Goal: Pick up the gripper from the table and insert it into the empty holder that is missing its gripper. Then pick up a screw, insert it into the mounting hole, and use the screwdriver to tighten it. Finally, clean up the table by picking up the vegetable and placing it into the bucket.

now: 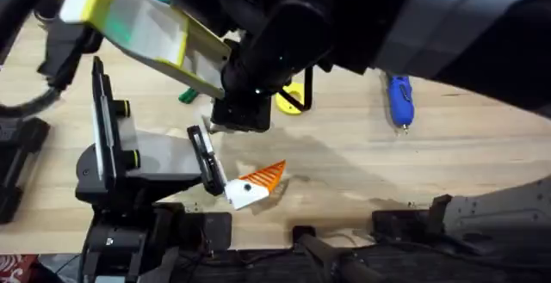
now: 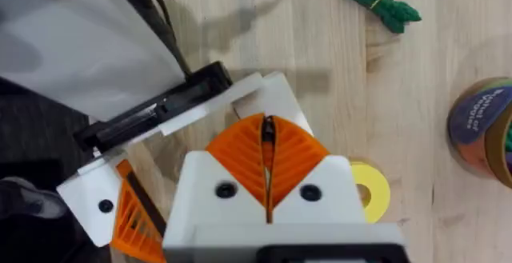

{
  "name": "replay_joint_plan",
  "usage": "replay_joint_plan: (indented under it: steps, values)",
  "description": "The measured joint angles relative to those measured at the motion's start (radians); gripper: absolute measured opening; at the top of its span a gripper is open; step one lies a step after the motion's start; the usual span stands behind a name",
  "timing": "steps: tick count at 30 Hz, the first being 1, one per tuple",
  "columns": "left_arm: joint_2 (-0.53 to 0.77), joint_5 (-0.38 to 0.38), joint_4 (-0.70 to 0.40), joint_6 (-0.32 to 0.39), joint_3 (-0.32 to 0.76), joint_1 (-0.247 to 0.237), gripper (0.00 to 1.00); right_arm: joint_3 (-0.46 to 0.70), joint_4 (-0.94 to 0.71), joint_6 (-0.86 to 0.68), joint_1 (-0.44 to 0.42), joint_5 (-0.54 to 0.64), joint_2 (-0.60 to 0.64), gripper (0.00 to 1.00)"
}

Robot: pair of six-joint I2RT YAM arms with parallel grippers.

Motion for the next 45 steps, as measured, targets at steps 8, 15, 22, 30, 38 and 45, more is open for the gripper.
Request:
replay_joint_plan:
  steps: [8, 15, 22, 30, 38, 45]
  values:
    - [0.0, 0.0, 0.0, 0.0, 0.0, 0.0, 0.985, 0.0, 0.001, 0.0, 0.001, 0.0, 0.0, 0.005]
    - [0.0, 0.0, 0.0, 0.0, 0.0, 0.0, 0.985, 0.0, 0.001, 0.0, 0.001, 0.0, 0.0, 0.005]
    - [0.0, 0.004, 0.0, 0.005, 0.0, -0.001, 0.986, -0.002, 0.002, -0.007, 0.001, 0.008, 0.0, 0.883]
    - [0.0, 0.004, 0.0, 0.011, 0.0, -0.001, 0.986, -0.006, 0.001, -0.014, -0.005, 0.015, 0.0, 0.995]
    - [0.0, 0.005, 0.0, 0.011, 0.0, -0.001, 0.985, -0.012, 0.004, -0.014, -0.034, 0.007, -0.016, 0.995]
    - [0.0, 0.004, 0.0, 0.011, 0.0, -0.001, 0.986, -0.014, 0.004, -0.01, -0.094, 0.003, -0.13, 0.995]
